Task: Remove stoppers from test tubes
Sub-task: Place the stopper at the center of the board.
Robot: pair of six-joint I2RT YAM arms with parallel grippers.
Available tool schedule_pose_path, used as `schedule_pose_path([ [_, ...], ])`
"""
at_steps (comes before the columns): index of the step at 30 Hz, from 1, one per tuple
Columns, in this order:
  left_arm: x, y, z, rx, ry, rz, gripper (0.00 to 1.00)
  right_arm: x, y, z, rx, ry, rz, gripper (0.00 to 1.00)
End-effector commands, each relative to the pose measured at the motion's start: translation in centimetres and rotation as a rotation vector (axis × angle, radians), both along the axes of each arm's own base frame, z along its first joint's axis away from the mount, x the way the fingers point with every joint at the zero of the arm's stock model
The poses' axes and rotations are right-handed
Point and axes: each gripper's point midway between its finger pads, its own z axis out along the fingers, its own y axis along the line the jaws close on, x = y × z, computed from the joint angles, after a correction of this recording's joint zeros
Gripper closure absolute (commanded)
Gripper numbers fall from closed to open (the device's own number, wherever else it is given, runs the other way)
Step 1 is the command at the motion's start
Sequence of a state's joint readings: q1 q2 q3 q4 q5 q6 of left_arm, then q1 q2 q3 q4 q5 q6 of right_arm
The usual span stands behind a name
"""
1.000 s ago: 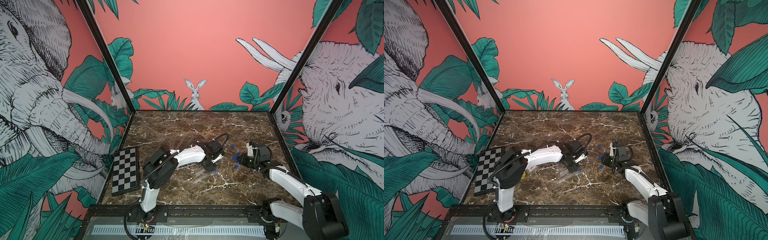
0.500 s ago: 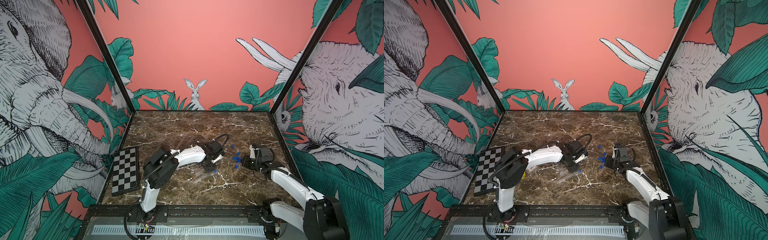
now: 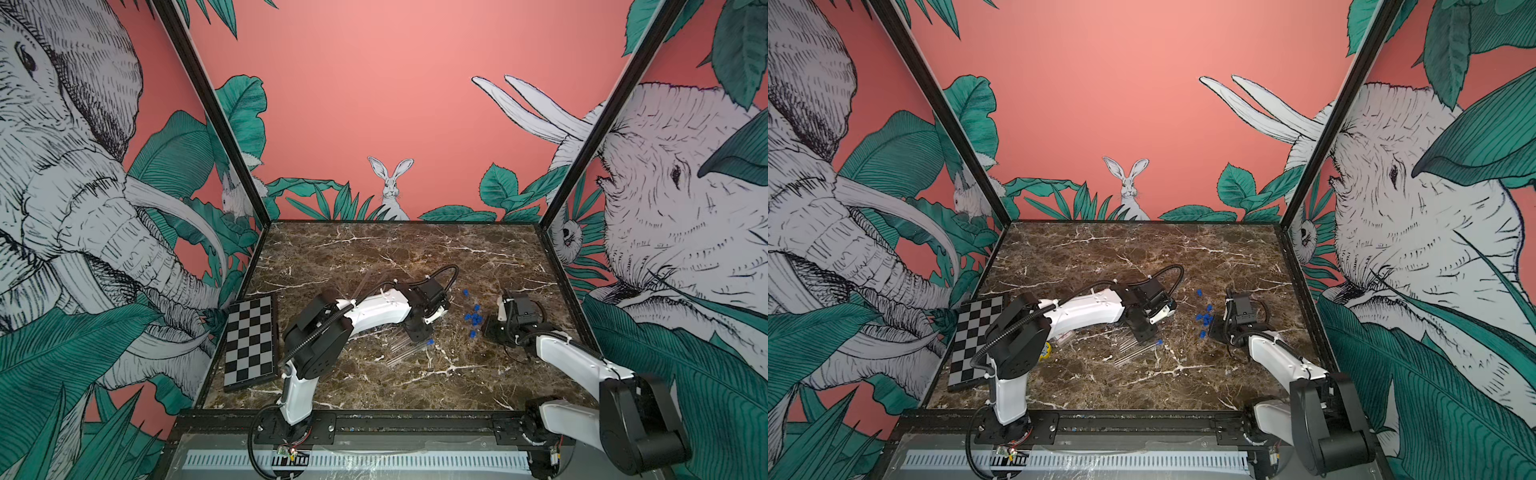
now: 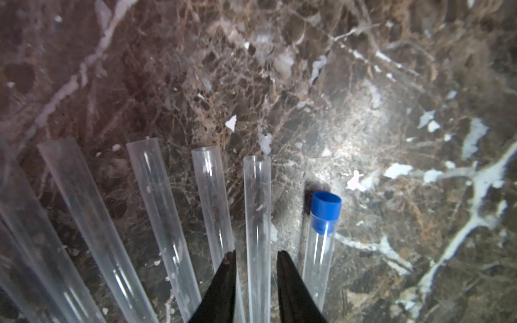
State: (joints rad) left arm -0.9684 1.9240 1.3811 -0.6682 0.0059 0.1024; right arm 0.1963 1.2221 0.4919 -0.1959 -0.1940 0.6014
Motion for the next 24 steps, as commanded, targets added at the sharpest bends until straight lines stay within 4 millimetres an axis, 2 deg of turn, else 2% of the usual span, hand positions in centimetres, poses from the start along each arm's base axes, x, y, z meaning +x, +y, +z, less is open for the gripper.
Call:
schedule_pose_path([
  [1, 0.3, 0.0, 3.4, -0.061, -0.027, 0.004, 0.70, 0.5, -0.1, -0.4, 0.006, -0.012, -0.017, 0.84],
  [10, 0.9, 0.7, 5.3, -0.126, -0.039, 0.033, 0.70, 0.6, -0.1, -1.4, 0.005, 0.004, -0.017, 0.82],
  [16, 0.7, 1.2, 5.7, -0.132, -0.045, 0.036, 0.70, 0.6, 0.0, -1.9, 0.008, 0.020, -0.017, 0.76],
  [24, 0.2, 1.8, 5.5, -0.128, -0.023, 0.054, 0.70, 0.6, -0.4, -0.4, -0.004, -0.025, -0.027, 0.66],
])
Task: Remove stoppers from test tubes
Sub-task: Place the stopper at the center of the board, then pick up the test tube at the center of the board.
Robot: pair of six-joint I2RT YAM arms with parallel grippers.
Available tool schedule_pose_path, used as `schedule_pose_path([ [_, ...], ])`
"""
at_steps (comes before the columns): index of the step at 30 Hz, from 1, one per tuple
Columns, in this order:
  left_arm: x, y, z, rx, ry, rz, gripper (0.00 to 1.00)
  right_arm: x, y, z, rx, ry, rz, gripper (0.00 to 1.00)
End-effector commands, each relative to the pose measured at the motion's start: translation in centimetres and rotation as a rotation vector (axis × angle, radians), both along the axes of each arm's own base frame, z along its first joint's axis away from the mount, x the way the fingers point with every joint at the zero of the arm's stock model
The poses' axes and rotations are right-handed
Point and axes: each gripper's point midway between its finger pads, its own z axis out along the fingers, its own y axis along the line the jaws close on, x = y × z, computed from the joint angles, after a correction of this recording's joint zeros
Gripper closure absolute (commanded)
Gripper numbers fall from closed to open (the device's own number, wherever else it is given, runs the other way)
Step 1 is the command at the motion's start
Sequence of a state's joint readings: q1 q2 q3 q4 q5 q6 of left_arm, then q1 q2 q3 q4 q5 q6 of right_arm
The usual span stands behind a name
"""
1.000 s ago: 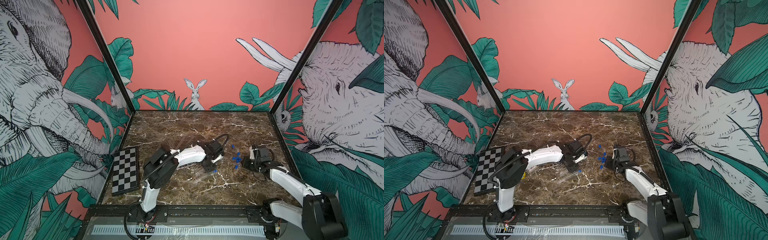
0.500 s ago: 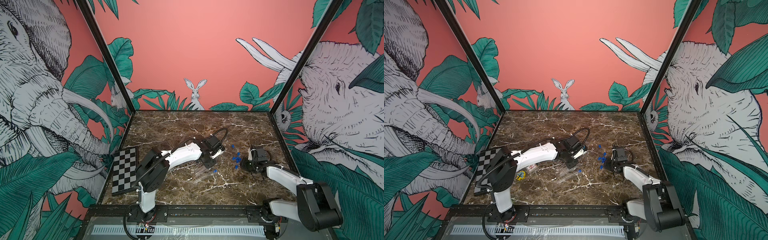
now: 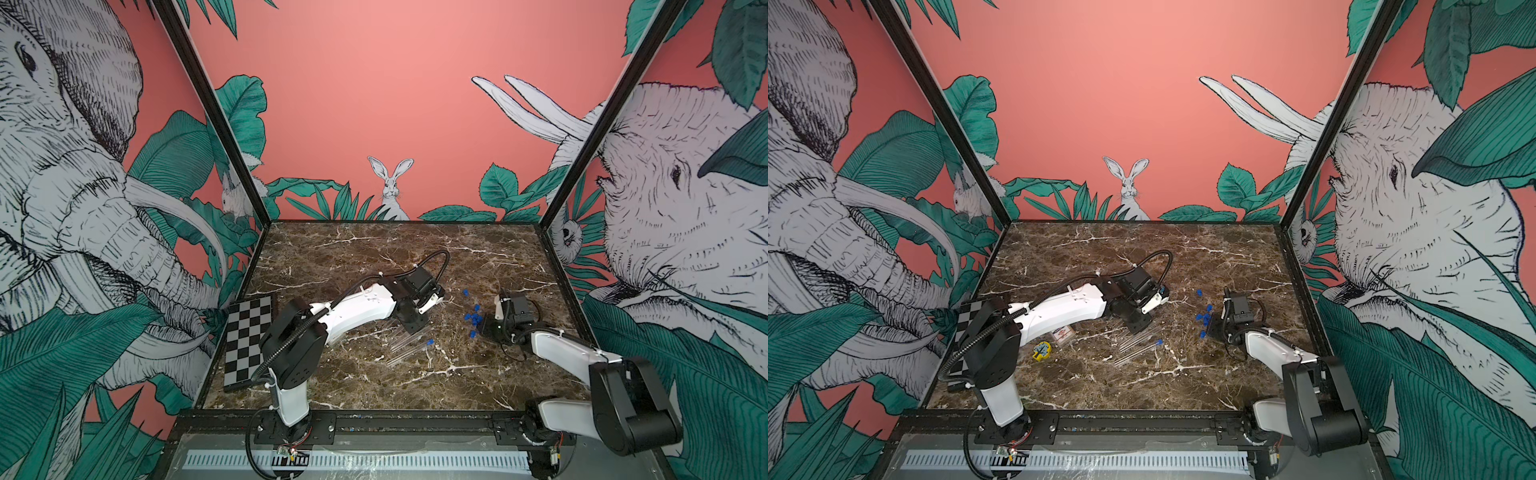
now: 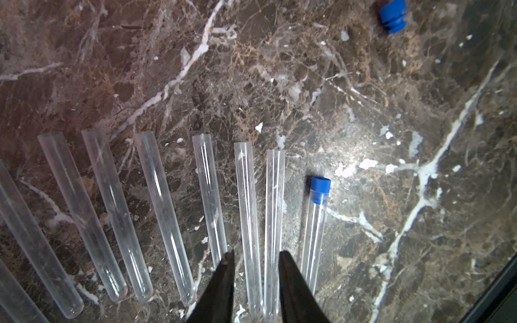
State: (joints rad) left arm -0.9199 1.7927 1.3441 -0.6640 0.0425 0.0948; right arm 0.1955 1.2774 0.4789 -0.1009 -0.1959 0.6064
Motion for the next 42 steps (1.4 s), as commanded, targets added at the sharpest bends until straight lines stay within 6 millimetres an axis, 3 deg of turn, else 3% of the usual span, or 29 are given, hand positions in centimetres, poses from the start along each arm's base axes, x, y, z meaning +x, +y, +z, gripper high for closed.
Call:
schedule_pose_path([
  [1, -0.9, 0.7, 1.5, -0.029, 0.009, 0.011, 0.70, -0.5, -0.7, 0.6, -0.016, -0.007, -0.026, 0.66],
  [9, -3.0, 1.0, 0.4, -0.022, 0.067, 0.001, 0.71, -0.5, -0.9, 3.8, -0.046, -0.071, 0.016, 0.59],
  [20, -4.9, -0.4, -2.0, -0.027, 0.141, -0.020, 0.72, -0.3, 0.0, 5.3, 0.006, -0.141, 0.045, 0.30],
  [42, -5.9, -0.4, -6.2, 0.080, 0.147, -0.036, 0.71, -0.4, -0.1, 4.7, 0.011, -0.147, 0.031, 0.26],
])
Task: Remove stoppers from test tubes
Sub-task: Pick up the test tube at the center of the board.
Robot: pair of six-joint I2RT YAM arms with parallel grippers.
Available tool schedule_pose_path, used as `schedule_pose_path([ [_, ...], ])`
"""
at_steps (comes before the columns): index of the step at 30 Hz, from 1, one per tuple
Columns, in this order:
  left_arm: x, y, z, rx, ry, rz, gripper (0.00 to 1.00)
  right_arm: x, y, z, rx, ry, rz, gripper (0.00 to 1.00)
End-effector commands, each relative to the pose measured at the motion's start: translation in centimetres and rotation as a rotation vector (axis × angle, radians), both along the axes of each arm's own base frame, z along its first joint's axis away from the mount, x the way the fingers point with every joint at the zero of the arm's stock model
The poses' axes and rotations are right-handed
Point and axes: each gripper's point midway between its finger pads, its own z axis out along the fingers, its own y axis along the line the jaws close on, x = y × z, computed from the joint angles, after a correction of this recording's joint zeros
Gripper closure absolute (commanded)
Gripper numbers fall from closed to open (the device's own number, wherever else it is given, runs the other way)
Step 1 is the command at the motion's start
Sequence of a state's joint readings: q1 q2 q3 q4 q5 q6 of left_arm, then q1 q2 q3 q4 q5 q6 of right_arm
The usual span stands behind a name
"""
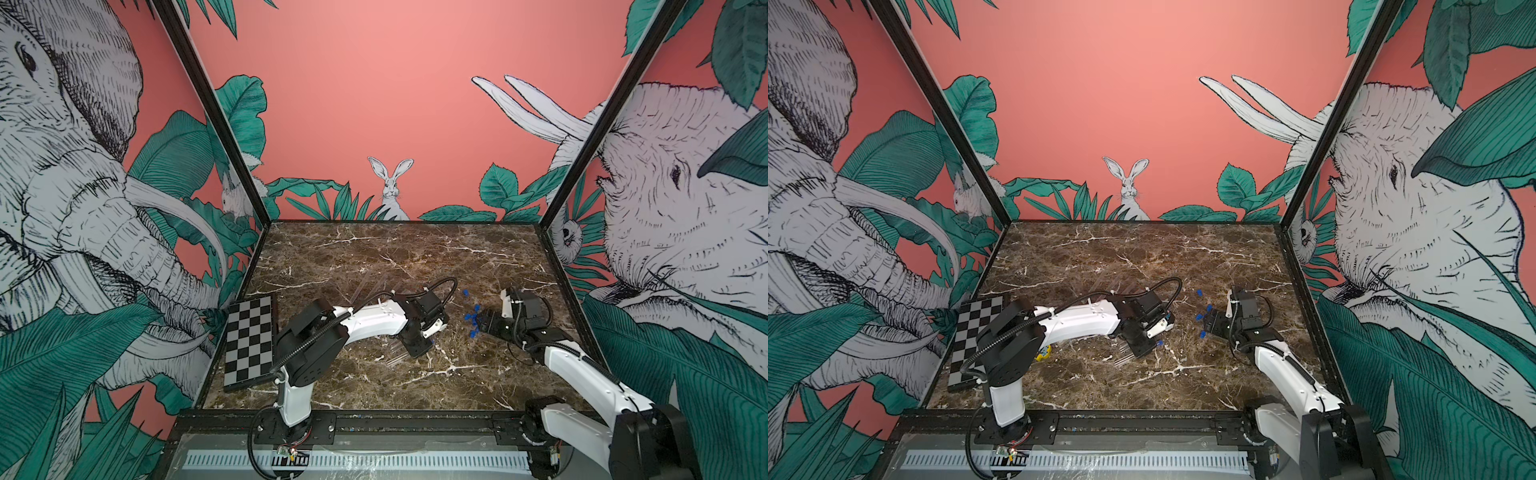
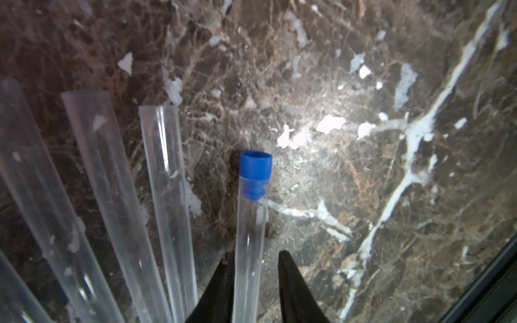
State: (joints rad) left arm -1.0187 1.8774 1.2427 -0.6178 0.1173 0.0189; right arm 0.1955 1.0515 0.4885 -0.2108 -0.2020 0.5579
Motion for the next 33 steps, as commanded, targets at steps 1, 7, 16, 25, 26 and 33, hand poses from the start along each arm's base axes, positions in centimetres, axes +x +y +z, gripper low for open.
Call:
schedule_pose_path([
  [1, -0.1, 0.4, -0.2, 0.015, -0.017, 0.011, 0.71, 0.0, -0.1, -0.2, 0.010, -0.009, -0.011, 0.26],
  [7, 0.2, 1.2, -0.6, 0.066, -0.073, 0.000, 0.72, 0.0, -0.3, -0.1, 0.007, -0.010, -0.018, 0.26],
  [16, -0.6, 1.1, -1.8, 0.091, -0.064, -0.020, 0.73, -0.2, -0.4, -0.4, -0.005, 0.004, -0.018, 0.26],
  [25, -0.9, 0.6, -0.8, 0.057, -0.048, -0.023, 0.84, -0.1, -0.7, 0.6, -0.004, -0.018, -0.029, 0.27],
  [26, -0.9, 0.4, -0.5, 0.047, -0.048, -0.022, 0.85, -0.1, -0.6, 0.7, 0.001, -0.024, -0.030, 0.27],
  [33, 0.3, -0.6, 2.4, -0.034, -0.061, 0.002, 0.85, 0.4, 1.0, 1.5, 0.090, -0.085, 0.031, 0.26],
])
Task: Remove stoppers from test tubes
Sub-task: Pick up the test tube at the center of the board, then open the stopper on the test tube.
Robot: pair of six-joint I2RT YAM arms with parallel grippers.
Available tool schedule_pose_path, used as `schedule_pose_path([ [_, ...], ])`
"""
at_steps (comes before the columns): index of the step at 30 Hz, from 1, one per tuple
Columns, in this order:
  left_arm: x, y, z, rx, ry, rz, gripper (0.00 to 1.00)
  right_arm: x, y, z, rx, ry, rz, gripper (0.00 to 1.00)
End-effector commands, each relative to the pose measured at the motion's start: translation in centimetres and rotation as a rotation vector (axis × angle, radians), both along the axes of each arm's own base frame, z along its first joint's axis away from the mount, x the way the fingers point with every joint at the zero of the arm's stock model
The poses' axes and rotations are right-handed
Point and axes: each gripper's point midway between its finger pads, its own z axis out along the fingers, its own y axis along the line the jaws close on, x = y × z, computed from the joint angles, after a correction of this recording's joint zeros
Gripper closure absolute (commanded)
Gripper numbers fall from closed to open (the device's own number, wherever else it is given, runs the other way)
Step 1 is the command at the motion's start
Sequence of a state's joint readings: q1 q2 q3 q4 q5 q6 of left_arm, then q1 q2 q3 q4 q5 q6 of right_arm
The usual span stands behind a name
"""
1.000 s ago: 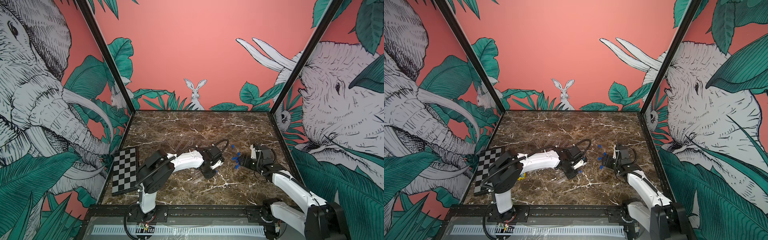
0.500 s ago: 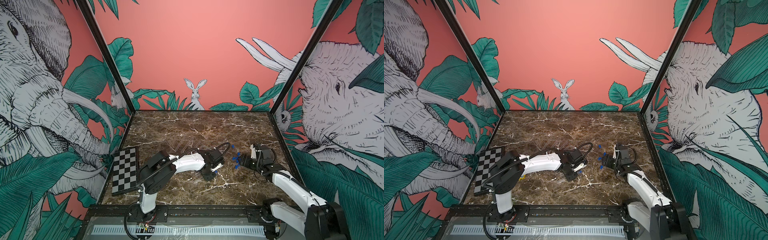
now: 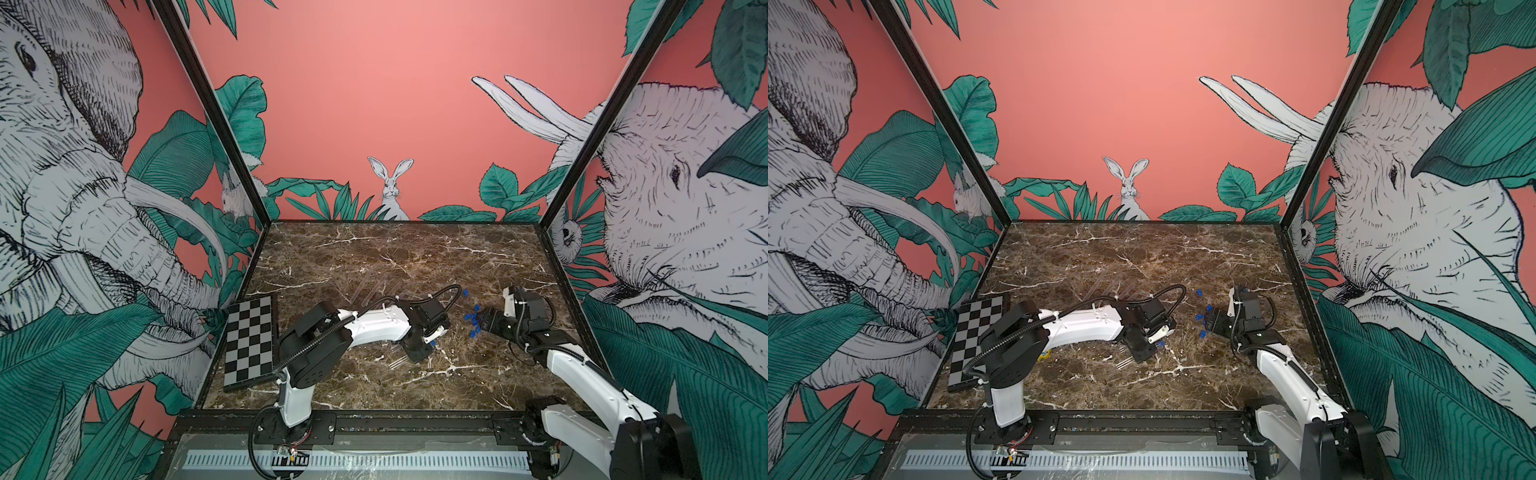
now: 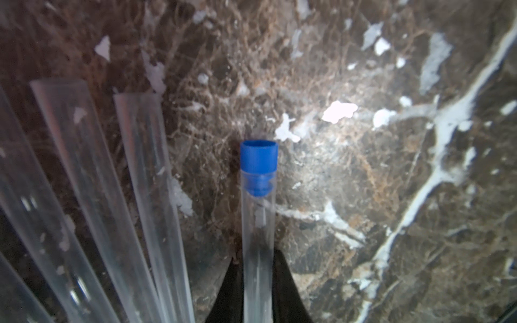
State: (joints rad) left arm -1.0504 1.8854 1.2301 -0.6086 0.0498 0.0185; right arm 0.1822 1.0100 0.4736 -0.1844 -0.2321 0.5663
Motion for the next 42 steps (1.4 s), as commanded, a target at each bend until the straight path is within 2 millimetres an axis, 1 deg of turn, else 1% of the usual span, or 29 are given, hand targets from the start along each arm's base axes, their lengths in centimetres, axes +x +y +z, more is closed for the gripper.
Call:
schedule_pose_path([
  [1, 0.9, -0.9, 3.7, -0.098, -0.011, 0.029, 0.85, 0.3, 1.1, 0.8, 0.064, -0.058, 0.039, 0.26],
  [3, 1.8, -0.7, 5.2, -0.148, -0.019, 0.060, 0.85, 0.6, 1.8, 1.5, 0.095, -0.100, 0.070, 0.26],
  [6, 3.3, 0.0, 7.1, -0.205, -0.035, 0.118, 0.85, 0.7, 2.8, 2.0, 0.140, -0.130, 0.115, 0.26],
  [9, 4.5, 0.3, 8.7, -0.257, -0.057, 0.147, 0.85, 1.0, 4.0, 2.8, 0.212, -0.170, 0.156, 0.27],
  [12, 5.2, 0.3, 9.7, -0.280, -0.078, 0.155, 0.85, 1.3, 5.2, 3.8, 0.303, -0.215, 0.188, 0.27],
  [15, 5.7, -0.1, 10.2, -0.301, -0.086, 0.161, 0.85, 1.8, 6.4, 4.9, 0.399, -0.252, 0.216, 0.29],
  [19, 6.1, -0.9, 10.7, -0.338, -0.089, 0.173, 0.85, 2.1, 7.5, 5.9, 0.464, -0.284, 0.251, 0.30],
  [25, 6.7, -1.6, 10.9, -0.358, -0.094, 0.179, 0.85, 2.0, 9.2, 7.2, 0.501, -0.316, 0.307, 0.34],
  [29, 7.0, -2.3, 11.2, -0.377, -0.095, 0.175, 0.85, 2.0, 10.7, 7.6, 0.509, -0.318, 0.350, 0.37],
  [33, 7.2, -2.6, 11.3, -0.379, -0.097, 0.174, 0.85, 2.3, 11.7, 8.1, 0.530, -0.324, 0.371, 0.41],
  [35, 7.2, -2.6, 11.2, -0.378, -0.095, 0.172, 0.85, 2.4, 12.3, 8.8, 0.547, -0.347, 0.392, 0.44],
  [37, 7.2, -2.7, 11.3, -0.382, -0.094, 0.170, 0.85, 2.3, 12.9, 9.2, 0.554, -0.352, 0.408, 0.45],
  [42, 7.1, -2.8, 11.7, -0.397, -0.096, 0.166, 0.85, 2.5, 14.0, 9.0, 0.564, -0.342, 0.422, 0.46],
])
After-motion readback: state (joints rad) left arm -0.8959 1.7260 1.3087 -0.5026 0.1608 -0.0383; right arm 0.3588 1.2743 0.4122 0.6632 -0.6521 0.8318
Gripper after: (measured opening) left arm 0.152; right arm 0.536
